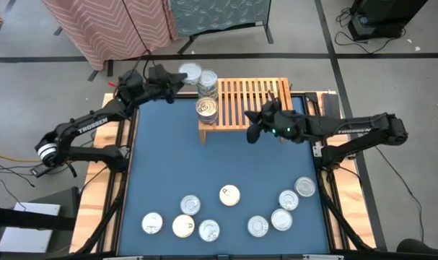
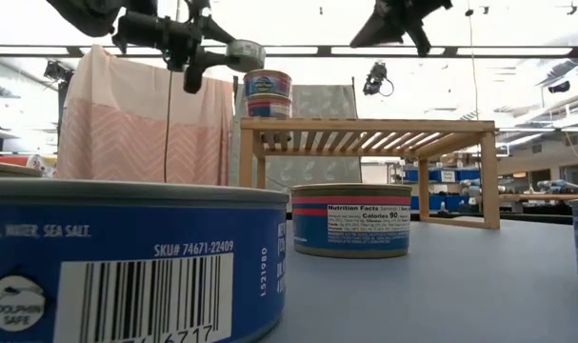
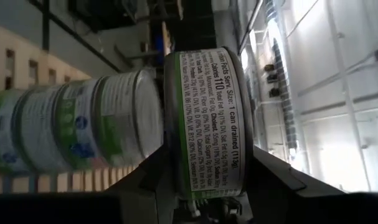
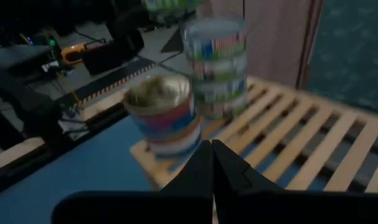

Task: Stack canned seafood by type on shelf
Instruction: Stack the green tuna can on top of the other green tuna cans on the shelf

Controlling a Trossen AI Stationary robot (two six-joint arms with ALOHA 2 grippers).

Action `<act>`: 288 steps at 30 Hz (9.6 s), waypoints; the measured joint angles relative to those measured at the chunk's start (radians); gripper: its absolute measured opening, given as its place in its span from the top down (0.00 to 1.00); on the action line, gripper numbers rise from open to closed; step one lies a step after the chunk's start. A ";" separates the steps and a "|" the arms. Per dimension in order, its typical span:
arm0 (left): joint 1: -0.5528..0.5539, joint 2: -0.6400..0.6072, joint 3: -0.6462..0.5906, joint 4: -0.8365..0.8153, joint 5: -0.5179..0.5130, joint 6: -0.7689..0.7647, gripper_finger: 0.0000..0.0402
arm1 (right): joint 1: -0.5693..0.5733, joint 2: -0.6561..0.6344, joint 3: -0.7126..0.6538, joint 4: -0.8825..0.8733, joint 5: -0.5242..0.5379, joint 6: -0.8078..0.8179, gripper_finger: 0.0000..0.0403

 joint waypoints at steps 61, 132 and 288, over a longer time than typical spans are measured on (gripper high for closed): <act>0.016 0.143 0.091 0.053 0.117 0.179 0.60 | -0.077 0.156 0.053 0.085 -0.098 -0.033 0.74; 0.014 0.143 0.090 0.033 0.026 0.238 0.38 | -0.171 0.374 0.417 0.240 -0.289 -0.298 0.69; -0.019 -0.342 0.216 -0.797 0.496 0.756 0.43 | 0.480 0.583 0.115 -0.633 -0.460 0.326 0.80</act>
